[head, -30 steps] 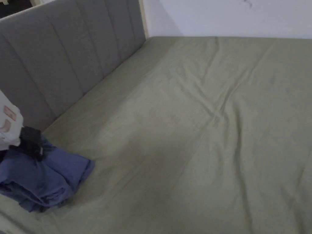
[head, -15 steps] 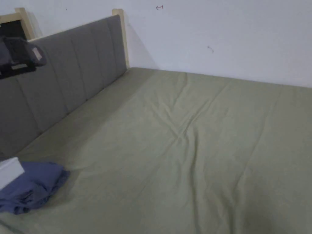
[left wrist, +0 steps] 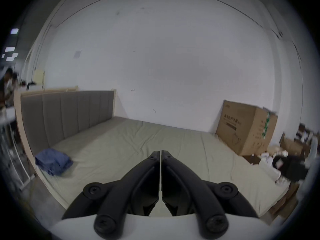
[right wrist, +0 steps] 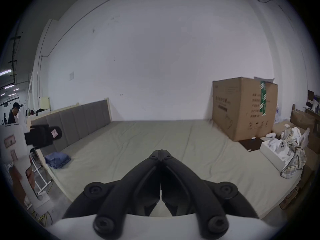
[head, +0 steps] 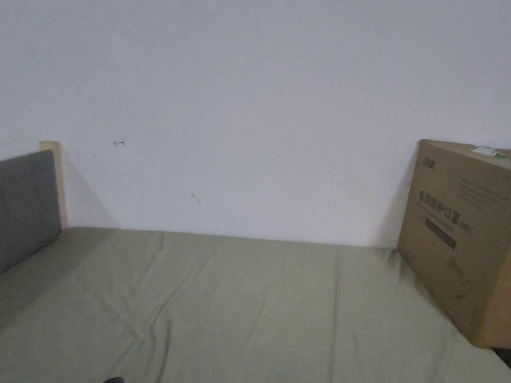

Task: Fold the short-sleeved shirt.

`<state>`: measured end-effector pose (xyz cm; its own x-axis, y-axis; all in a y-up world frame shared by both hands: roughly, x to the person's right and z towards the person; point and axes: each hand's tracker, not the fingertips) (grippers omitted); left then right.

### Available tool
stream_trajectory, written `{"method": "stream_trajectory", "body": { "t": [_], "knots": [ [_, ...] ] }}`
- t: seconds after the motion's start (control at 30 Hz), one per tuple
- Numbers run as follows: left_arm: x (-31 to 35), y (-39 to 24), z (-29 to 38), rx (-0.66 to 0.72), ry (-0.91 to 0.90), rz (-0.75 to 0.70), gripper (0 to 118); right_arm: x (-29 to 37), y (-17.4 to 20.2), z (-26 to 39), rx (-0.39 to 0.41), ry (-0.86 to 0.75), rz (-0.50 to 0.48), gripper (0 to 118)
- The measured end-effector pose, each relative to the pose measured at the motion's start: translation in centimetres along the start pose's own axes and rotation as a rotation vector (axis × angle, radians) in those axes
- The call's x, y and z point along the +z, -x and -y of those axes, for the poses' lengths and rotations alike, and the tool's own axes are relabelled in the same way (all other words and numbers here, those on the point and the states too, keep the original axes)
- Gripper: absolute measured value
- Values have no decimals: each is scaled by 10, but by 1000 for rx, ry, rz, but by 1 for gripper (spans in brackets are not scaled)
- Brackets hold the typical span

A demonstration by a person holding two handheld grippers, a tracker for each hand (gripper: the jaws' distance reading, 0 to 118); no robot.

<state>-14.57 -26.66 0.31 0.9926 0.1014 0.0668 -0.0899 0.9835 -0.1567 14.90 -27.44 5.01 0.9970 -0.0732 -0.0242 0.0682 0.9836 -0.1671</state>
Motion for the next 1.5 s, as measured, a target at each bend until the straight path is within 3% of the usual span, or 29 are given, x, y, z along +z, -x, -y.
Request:
{"method": "stream_trajectory", "body": {
  "t": [0.33,0.53,0.57,0.6,0.63,0.67,0.7,0.73,0.77,0.97,1.2,1.37,1.5],
  "knots": [
    [38,-26,-20,-57,-118,19,2,40,-30,-4,43,-113,109,0],
    [52,-32,-26,-77,-161,30,3,50,-31,-11,25,-145,110,0],
    [53,-31,-26,-70,-163,37,8,51,-30,-12,36,-150,111,2],
    [53,-30,-26,-62,-168,44,27,52,-29,-13,44,-153,109,28],
    [53,-29,-26,-55,-171,41,59,53,-28,-14,53,-155,107,66],
    [53,-29,-26,-48,-166,34,102,52,-27,-15,58,-150,105,108],
    [50,-27,-28,-36,-140,29,116,48,-26,-16,58,-128,104,118],
    [49,-25,-31,-5,-178,70,115,51,-22,-15,99,-31,80,118],
    [46,-20,-29,-10,-160,88,118,53,-21,-23,62,-113,84,118],
    [45,-12,-34,30,-155,67,118,47,-18,-12,55,-109,115,118],
    [57,-17,-27,-17,-132,70,118,50,-32,-11,-63,-121,85,118],
    [58,-23,-25,-18,-113,91,118,57,-28,-12,-6,-155,108,118],
    [58,-27,-21,-29,-99,90,118,58,-30,-12,-25,-157,70,118]
  ]
}}
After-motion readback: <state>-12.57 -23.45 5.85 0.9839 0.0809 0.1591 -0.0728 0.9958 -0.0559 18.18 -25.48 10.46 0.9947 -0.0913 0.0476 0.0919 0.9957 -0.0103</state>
